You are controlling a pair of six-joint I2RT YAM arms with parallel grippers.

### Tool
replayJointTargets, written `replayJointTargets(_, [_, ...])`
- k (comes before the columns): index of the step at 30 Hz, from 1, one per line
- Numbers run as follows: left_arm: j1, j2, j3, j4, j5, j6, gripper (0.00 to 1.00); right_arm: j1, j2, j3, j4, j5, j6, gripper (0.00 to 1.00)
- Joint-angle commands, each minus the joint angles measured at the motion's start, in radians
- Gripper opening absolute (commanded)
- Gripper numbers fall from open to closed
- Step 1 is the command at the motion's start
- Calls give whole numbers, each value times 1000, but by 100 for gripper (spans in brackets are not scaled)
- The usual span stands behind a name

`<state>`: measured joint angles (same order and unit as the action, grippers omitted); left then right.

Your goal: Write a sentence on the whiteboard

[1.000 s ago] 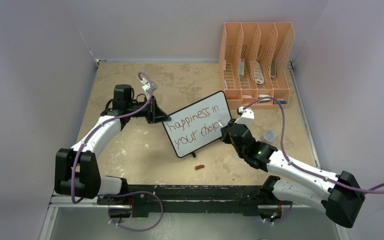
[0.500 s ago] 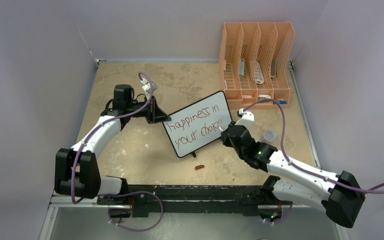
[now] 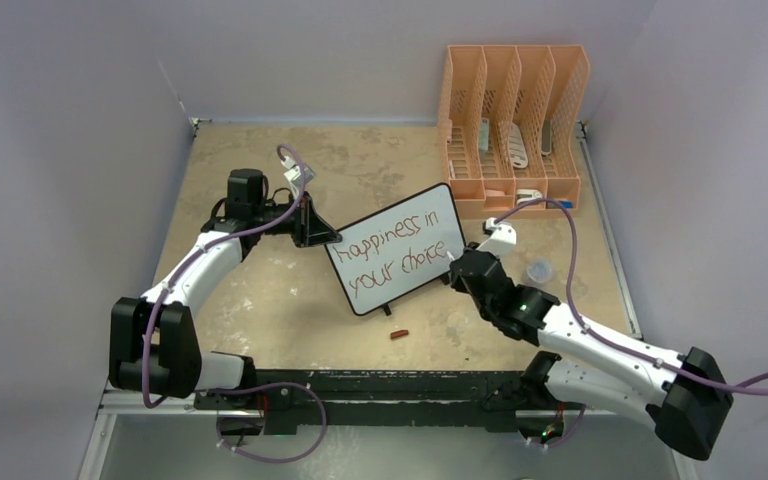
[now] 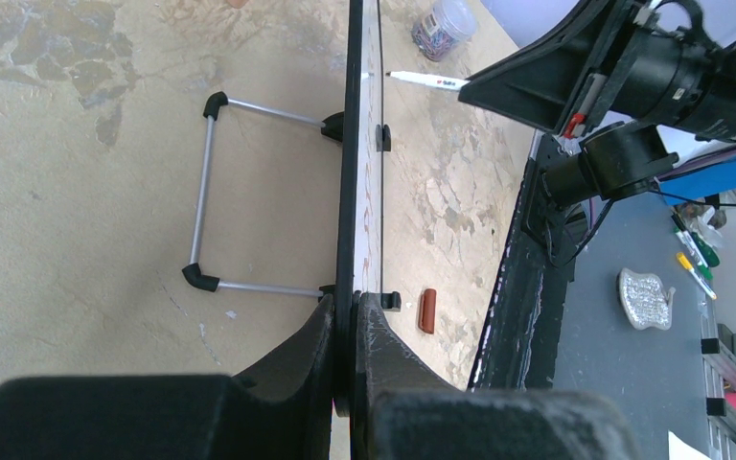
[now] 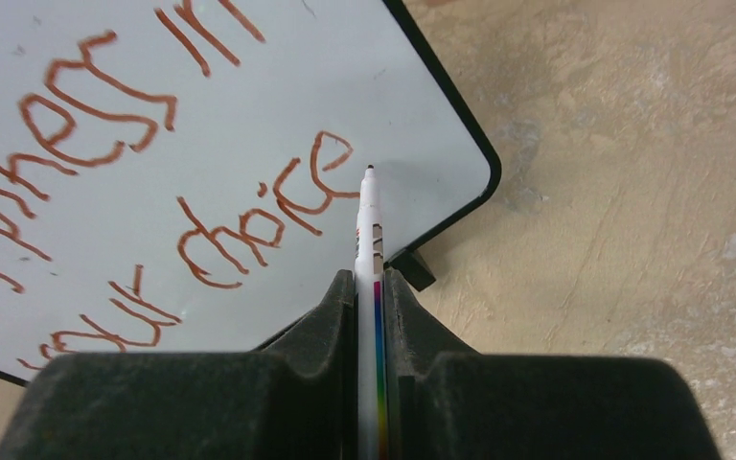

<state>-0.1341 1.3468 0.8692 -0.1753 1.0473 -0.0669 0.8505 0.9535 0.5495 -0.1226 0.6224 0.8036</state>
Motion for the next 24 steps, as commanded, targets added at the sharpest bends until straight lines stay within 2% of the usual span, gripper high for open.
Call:
replayJointTargets(1, [5,14,-6,-40,-141,49,0,-2,-78,16,15,73,0,0])
replayJointTargets(8, [5,14,-7,-41,-139,49,0,-6,-45,20,31,108,-17,0])
replayJointTargets(24, [5,14,-7,-39,-140,50,0,-45,-17,11,158,49,-102,0])
